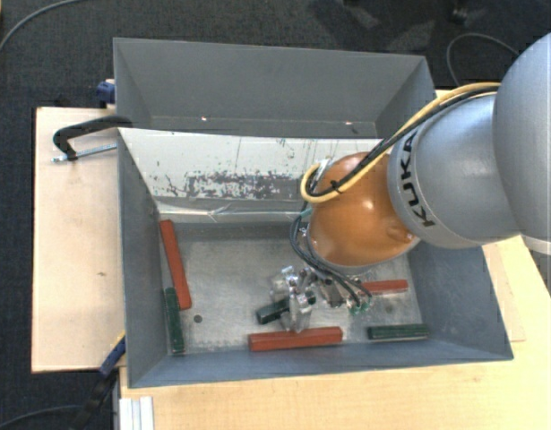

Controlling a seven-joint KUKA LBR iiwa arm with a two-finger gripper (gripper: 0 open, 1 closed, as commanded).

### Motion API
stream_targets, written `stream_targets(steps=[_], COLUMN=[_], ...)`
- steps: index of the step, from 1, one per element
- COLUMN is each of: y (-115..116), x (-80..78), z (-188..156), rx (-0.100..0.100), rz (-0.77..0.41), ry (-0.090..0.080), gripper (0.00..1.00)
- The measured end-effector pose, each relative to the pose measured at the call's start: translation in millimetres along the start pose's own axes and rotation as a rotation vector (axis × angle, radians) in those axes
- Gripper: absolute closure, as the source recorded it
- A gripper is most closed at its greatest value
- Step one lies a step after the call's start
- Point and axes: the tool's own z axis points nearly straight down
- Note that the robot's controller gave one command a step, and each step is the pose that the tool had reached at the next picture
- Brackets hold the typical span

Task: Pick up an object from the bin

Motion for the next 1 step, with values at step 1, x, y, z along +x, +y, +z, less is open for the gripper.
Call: stream_targets(steps=[1], y=[-27.7], x=[-42.4], z=[-129.8], rx=[0.004], rz=[-0.008], ry=[-0.015], gripper=[1.00])
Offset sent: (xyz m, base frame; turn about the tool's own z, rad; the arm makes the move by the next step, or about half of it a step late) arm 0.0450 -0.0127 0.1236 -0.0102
